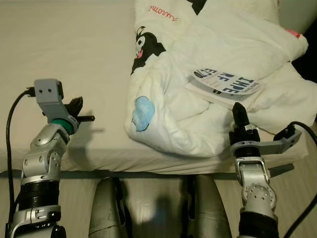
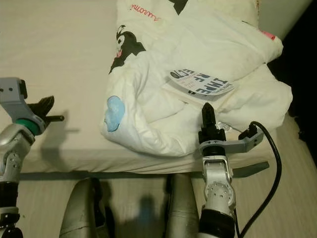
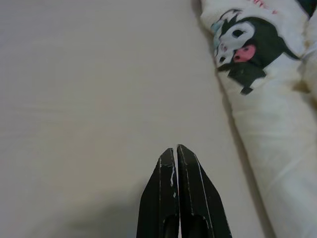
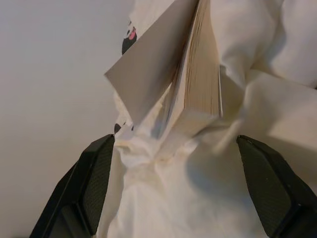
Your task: Clean up the room
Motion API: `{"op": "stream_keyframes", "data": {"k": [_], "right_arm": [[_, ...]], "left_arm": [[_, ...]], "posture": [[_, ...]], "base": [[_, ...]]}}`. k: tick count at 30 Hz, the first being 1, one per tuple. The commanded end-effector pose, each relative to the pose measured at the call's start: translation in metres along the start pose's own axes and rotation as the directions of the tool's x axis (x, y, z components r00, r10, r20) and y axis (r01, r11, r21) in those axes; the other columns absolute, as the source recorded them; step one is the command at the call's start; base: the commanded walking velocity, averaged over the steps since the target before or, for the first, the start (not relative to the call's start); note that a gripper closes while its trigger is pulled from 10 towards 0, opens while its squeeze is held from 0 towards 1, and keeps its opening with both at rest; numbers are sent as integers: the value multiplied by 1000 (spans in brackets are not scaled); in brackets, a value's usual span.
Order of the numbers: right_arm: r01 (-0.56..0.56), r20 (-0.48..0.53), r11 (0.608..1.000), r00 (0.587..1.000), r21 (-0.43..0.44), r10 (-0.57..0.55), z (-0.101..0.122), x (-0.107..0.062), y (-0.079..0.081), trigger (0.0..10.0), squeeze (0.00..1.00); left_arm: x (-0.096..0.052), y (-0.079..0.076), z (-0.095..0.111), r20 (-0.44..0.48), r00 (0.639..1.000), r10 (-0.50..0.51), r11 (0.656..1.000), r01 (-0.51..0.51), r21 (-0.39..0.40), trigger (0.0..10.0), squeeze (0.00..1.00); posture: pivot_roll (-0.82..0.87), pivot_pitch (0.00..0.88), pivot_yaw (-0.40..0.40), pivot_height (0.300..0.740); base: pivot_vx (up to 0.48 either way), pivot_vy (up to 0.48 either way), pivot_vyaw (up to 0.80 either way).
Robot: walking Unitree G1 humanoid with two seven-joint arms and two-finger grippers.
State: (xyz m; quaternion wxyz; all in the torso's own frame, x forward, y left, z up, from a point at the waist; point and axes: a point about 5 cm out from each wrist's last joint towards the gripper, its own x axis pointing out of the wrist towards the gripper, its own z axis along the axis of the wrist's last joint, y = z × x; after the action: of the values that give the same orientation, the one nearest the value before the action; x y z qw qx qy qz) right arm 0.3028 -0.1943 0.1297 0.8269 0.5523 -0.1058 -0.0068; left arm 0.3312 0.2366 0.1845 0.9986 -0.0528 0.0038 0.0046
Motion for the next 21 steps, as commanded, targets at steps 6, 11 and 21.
{"op": "stream_keyframes", "data": {"k": [6, 11, 21], "right_arm": [[9, 96, 999, 995, -36, -5, 22, 15, 1, 10000, 0], [1, 132, 1000, 991, -23, 2, 34, 25, 1, 10000, 0], [9, 60, 998, 998, 64, -13, 31, 49, 0, 10000, 0]], "left_arm": [[0, 3, 6, -4, 1000, 0, 1000, 0, 19, 10000, 0], [0, -2, 8, -1, 1000, -19, 1000, 19, 17, 10000, 0], [2, -9, 9, -9, 999, -40, 999, 41, 16, 10000, 0]], "posture": [[-30, 205, 38, 585], [-28, 205, 54, 585], [-25, 206, 61, 585]], "base": [[0, 0, 0], [0, 0, 0], [0, 0, 0]]}}
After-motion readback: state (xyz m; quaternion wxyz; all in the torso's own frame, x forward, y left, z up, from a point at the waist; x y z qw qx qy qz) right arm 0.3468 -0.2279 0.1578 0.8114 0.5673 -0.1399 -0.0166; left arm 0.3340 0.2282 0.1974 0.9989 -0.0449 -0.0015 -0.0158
